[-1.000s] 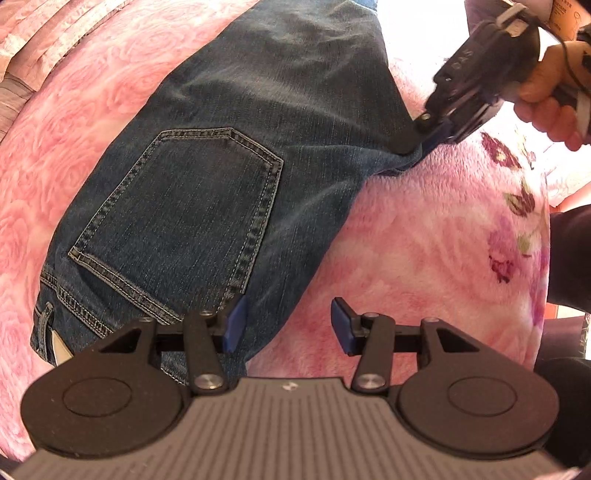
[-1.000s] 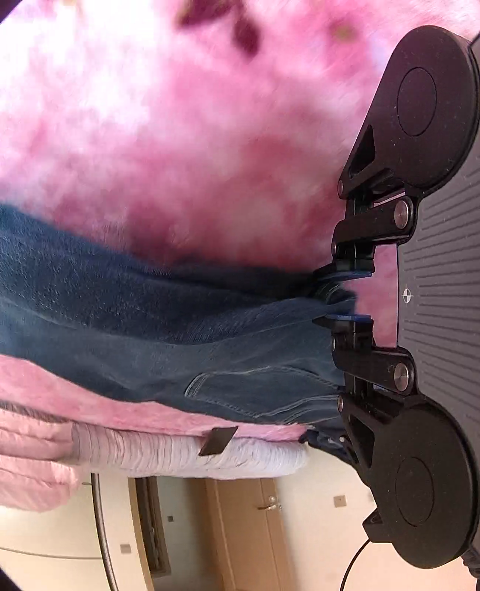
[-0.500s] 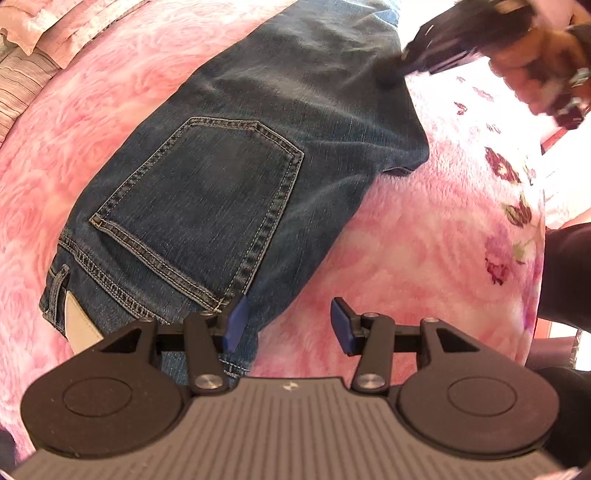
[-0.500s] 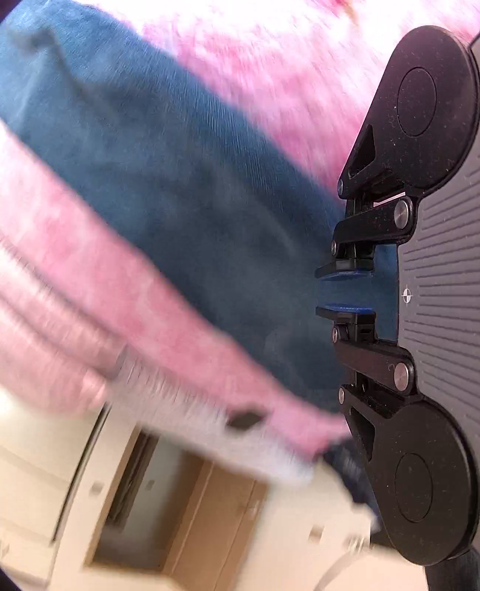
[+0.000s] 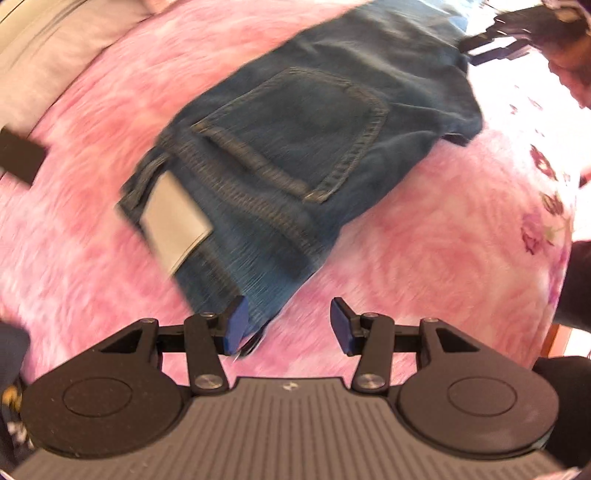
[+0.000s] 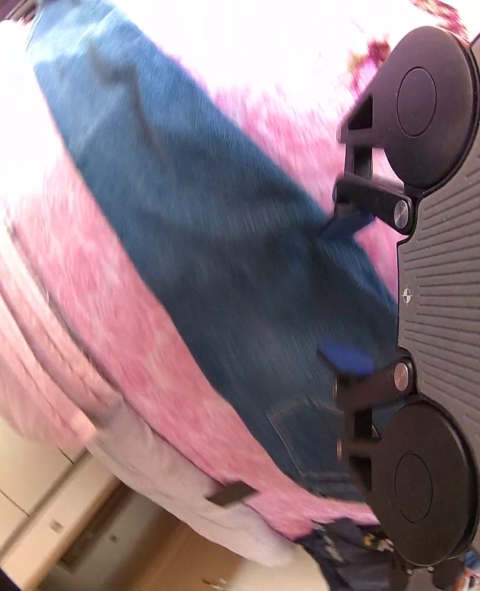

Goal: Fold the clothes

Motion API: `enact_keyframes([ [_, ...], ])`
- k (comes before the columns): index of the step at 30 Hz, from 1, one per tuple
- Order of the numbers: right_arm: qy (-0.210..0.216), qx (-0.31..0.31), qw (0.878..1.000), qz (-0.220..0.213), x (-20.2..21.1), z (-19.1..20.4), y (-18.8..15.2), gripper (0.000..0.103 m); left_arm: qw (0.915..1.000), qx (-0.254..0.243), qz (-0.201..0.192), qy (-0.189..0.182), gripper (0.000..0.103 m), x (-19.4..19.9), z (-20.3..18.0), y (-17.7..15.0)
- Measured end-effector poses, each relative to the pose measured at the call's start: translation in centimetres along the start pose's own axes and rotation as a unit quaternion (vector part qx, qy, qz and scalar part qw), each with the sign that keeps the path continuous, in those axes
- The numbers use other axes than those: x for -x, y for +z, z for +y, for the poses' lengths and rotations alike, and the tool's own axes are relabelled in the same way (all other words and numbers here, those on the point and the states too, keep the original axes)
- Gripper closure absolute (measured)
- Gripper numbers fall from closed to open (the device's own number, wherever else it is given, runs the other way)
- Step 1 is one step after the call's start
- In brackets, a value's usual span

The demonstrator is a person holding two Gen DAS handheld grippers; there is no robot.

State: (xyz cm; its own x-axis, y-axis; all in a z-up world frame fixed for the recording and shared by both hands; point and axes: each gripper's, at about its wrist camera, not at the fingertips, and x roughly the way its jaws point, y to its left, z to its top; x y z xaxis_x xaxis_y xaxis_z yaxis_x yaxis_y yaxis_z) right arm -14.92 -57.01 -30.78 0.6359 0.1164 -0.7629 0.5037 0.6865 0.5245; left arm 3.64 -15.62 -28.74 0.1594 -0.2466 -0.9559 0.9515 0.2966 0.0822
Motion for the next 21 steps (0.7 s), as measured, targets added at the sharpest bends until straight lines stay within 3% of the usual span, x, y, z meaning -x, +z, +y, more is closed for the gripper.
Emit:
enact_keyframes([
  [2, -0.001, 0.024, 1.000, 0.011, 0.0, 1.9, -0.2, 0.035, 0.9994, -0.005, -0.006, 0.033, 0.058, 0.4, 0.1, -0.7],
  [4, 0.002, 0.086, 0.995, 0.042, -0.7, 4.6, -1.2, 0.035, 0.9947, -0.071, -0.019, 0.073, 0.058, 0.5, -1.3, -1.2],
  [6, 0.006, 0.172, 0.982, 0.076, -1.6, 7.8, -2.5, 0.035, 0.9822, -0.157, -0.035, 0.098, 0.057, 0.3, -3.4, -1.9],
  [7, 0.000, 0.229, 0.969, 0.091, -2.4, 9.7, -3.4, 0.035, 0.9732, -0.197, -0.042, 0.111, 0.053, -0.1, -4.6, -2.3],
  [9, -0.020, 0.347, 0.930, 0.118, -4.3, 13.0, -5.3, 0.035, 0.9513, -0.268, -0.053, 0.142, 0.046, -1.5, -6.6, -3.3],
  [13, -0.050, 0.548, 0.825, 0.133, -7.2, 17.1, -10.0, 0.035, 0.9014, -0.364, -0.071, 0.224, 0.046, -5.1, -8.8, -4.8],
  [15, -0.057, 0.621, 0.770, 0.135, -9.1, 18.0, -11.9, 0.035, 0.8829, -0.384, -0.070, 0.260, 0.046, -6.8, -9.0, -5.0],
  [17, -0.061, 0.677, 0.719, 0.142, -10.7, 17.7, -13.8, 0.035, 0.8707, -0.396, -0.067, 0.283, 0.043, -8.0, -8.7, -5.0],
  [18, -0.061, 0.698, 0.700, 0.137, -11.4, 17.7, -14.4, 0.035, 0.8667, -0.400, -0.064, 0.291, 0.042, -8.4, -8.4, -4.9],
  [20, -0.055, 0.725, 0.676, 0.117, -12.3, 17.6, -14.8, 0.035, 0.8599, -0.408, -0.055, 0.302, 0.046, -9.0, -8.1, -4.7],
  [21, -0.051, 0.732, 0.671, 0.110, -12.4, 17.6, -14.9, 0.035, 0.8602, -0.408, -0.045, 0.303, 0.060, -9.1, -8.1, -4.5],
])
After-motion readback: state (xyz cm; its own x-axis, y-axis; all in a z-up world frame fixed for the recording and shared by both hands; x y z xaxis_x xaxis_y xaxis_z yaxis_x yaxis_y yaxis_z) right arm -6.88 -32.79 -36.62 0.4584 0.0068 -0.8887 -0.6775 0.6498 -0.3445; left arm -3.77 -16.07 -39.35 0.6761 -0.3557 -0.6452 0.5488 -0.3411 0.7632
